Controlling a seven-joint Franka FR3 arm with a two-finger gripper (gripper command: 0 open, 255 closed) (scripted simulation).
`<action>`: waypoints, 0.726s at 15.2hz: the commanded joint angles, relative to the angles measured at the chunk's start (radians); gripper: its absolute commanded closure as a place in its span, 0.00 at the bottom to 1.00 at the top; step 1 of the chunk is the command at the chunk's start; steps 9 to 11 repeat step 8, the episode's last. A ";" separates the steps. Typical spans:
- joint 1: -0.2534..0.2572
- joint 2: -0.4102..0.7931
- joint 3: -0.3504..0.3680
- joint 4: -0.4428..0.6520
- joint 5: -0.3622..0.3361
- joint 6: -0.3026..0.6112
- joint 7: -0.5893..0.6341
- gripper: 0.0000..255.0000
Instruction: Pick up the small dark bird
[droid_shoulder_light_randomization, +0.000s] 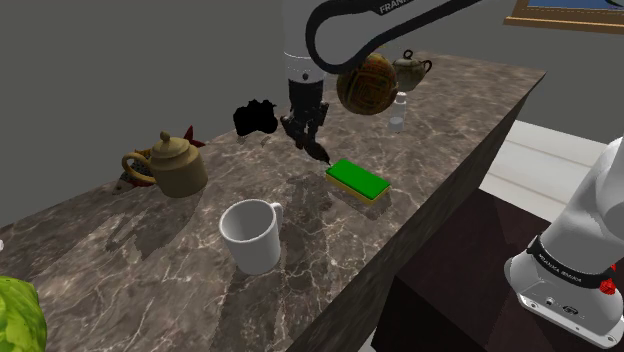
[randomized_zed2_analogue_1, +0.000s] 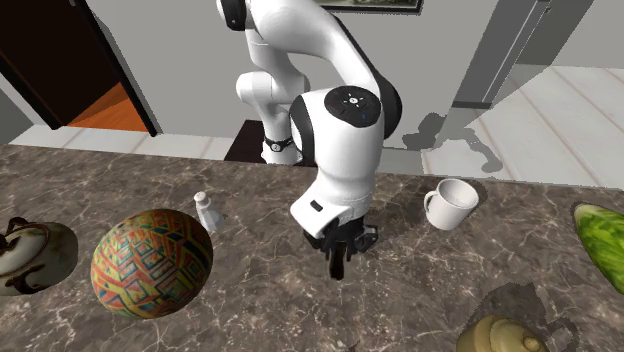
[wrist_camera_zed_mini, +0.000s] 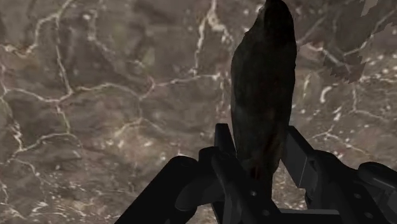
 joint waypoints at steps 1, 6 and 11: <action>0.000 -0.008 0.001 0.015 0.004 -0.024 -0.002 1.00; -0.001 -0.021 0.002 0.067 0.010 -0.087 -0.007 1.00; -0.001 -0.022 0.002 0.069 0.010 -0.089 -0.007 1.00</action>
